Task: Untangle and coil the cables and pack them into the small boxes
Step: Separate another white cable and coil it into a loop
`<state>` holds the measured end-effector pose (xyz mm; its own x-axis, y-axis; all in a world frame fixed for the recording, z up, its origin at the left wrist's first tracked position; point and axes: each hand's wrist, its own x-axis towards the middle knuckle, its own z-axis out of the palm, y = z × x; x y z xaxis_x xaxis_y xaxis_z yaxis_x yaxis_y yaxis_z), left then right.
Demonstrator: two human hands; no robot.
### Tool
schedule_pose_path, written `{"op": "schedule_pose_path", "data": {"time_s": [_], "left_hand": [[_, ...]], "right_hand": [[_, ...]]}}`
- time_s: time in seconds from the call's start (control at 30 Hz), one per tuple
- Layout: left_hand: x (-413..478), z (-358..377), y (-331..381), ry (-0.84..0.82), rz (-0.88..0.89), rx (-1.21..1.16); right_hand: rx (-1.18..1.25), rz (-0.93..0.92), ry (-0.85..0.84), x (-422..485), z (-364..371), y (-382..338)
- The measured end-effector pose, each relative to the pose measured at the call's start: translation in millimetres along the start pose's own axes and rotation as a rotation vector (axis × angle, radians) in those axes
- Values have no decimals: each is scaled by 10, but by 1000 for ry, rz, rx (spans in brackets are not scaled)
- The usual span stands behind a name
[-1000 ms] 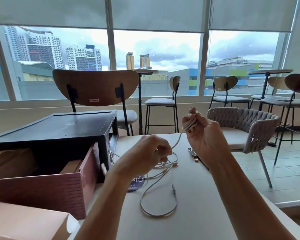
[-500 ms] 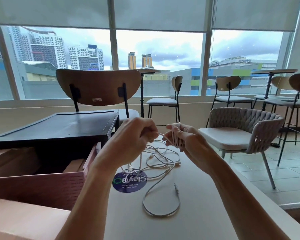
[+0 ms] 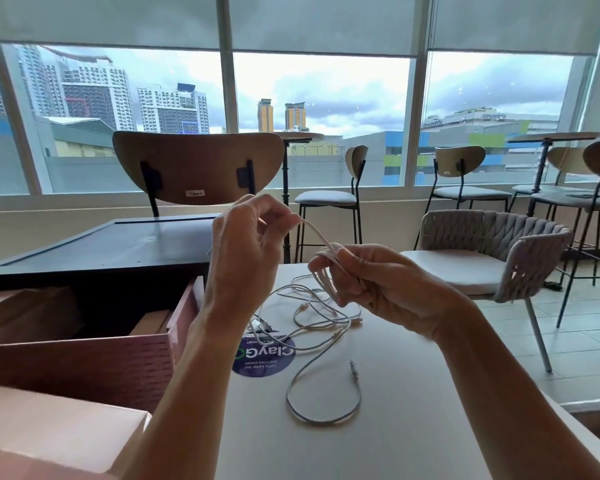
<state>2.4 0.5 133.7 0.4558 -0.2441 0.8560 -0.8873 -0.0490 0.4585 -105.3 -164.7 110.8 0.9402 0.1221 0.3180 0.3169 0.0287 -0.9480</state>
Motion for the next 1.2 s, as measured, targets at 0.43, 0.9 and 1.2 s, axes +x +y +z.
{"op": "schedule_pose_path", "data": {"time_s": [0.43,0.9,1.2], "left_hand": [[13,18,-19,153,-35,-88],[89,-55,51,350,4,-488],[102,-212,-91,92,-80,-242]], "right_hand": [[395,-284,-80,19,-23,-79],[298,-255,-16,12,5,-85],[292,-236,72,39,-72,-28]]}}
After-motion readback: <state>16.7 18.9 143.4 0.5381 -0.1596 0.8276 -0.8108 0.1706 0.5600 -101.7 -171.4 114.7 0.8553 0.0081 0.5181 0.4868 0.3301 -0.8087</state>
